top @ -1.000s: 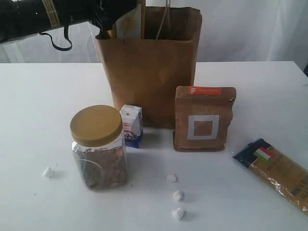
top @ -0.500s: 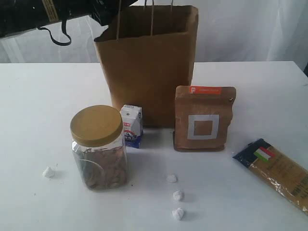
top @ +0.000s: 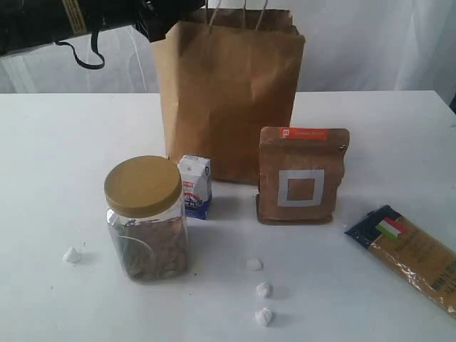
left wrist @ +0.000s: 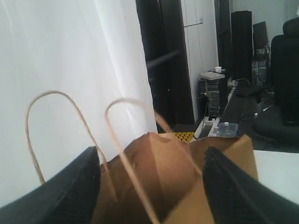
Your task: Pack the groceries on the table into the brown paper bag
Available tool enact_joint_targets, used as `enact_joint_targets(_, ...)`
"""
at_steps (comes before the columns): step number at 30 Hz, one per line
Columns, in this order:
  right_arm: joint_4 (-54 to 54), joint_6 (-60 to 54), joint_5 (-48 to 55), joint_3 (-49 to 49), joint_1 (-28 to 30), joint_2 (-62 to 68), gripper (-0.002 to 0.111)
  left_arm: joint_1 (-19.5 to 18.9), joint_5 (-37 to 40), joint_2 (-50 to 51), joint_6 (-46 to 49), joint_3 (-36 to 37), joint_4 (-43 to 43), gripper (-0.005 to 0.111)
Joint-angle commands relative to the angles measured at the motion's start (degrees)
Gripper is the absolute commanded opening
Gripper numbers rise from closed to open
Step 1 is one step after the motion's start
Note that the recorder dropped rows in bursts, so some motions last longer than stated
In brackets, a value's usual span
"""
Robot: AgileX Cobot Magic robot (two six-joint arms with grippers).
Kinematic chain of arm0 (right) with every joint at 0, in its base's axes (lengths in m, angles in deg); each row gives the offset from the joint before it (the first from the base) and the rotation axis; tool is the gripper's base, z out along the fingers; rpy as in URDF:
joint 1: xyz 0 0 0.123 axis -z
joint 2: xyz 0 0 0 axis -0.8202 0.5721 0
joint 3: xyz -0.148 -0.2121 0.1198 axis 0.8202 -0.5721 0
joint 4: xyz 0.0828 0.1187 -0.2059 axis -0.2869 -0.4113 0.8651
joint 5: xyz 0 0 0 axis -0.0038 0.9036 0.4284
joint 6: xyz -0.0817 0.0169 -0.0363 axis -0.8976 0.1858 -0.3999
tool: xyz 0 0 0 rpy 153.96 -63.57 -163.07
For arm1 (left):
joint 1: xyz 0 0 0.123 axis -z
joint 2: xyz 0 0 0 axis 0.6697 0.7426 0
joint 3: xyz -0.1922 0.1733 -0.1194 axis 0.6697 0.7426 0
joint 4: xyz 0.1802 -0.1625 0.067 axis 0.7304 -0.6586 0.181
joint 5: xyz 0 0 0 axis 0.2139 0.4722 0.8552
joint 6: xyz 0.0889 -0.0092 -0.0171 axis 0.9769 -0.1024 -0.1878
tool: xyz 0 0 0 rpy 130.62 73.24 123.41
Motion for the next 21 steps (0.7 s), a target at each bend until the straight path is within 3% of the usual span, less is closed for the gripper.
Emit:
enact_joint_targets(1,0.18,-0.19,-0.29,-0.12,-0.35,-0.21,0.000,0.05,-0.90,-0.70,-0.61,-0.33,1.88,0.066)
enact_joint_targets(21,0.18,-0.19,-0.29,-0.12,-0.35,-0.21,0.000,-0.18,-0.90,-1.88,-7.64,-0.33,2.46,0.066)
